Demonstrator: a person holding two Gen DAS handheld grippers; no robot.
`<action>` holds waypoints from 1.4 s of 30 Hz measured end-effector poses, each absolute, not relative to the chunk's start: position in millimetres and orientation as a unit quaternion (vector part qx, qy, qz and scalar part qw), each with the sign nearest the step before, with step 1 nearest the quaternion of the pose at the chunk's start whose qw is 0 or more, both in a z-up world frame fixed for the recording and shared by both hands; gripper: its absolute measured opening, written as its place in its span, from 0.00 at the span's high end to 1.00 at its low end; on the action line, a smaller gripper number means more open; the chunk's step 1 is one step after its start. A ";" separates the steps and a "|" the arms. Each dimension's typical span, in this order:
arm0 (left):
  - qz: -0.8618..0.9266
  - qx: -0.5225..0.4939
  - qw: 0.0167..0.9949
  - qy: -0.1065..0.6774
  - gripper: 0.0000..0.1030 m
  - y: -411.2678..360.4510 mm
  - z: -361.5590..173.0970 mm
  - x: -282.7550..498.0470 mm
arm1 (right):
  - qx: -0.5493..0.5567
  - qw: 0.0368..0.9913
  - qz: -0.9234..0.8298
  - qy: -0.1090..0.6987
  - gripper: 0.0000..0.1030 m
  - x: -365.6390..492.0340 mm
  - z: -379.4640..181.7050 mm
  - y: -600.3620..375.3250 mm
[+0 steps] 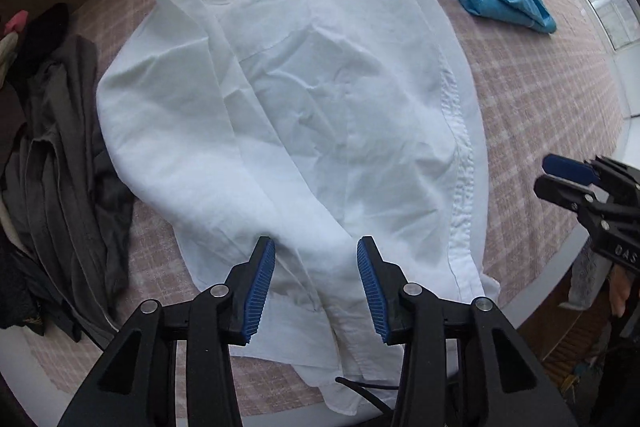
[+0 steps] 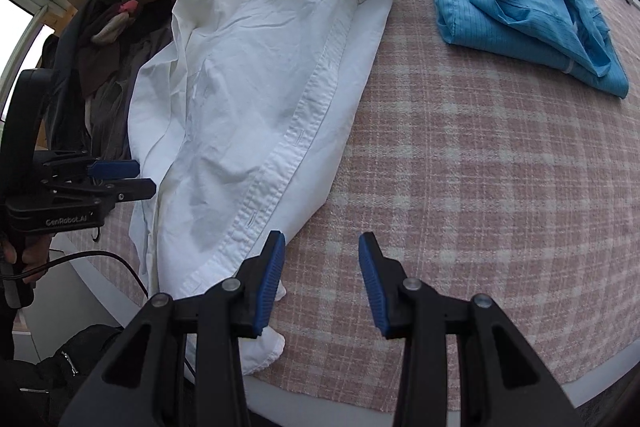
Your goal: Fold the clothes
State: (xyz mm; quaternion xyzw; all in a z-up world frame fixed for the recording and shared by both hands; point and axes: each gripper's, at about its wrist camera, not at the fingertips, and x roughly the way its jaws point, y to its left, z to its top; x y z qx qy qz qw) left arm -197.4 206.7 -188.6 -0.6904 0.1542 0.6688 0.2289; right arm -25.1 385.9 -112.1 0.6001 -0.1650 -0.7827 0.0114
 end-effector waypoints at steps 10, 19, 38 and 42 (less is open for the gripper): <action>0.660 -0.708 0.216 0.123 0.78 200.8 -202.6 -209.6 | 0.604 0.015 -0.781 -0.159 0.63 -31.2 -115.3 381.3; 0.685 -0.668 0.262 0.127 0.99 190.7 -176.0 -209.6 | 0.605 0.009 -0.778 -0.167 0.63 -33.6 -120.3 384.7; 0.735 -0.623 0.212 0.164 0.77 62.4 -137.8 -206.3 | 0.631 0.028 -0.757 -0.166 0.63 -55.1 -130.3 359.6; 0.742 -0.614 0.201 0.181 0.74 42.8 -132.9 -194.4 | 0.634 -0.001 -0.759 -0.152 0.63 -72.9 -137.2 362.9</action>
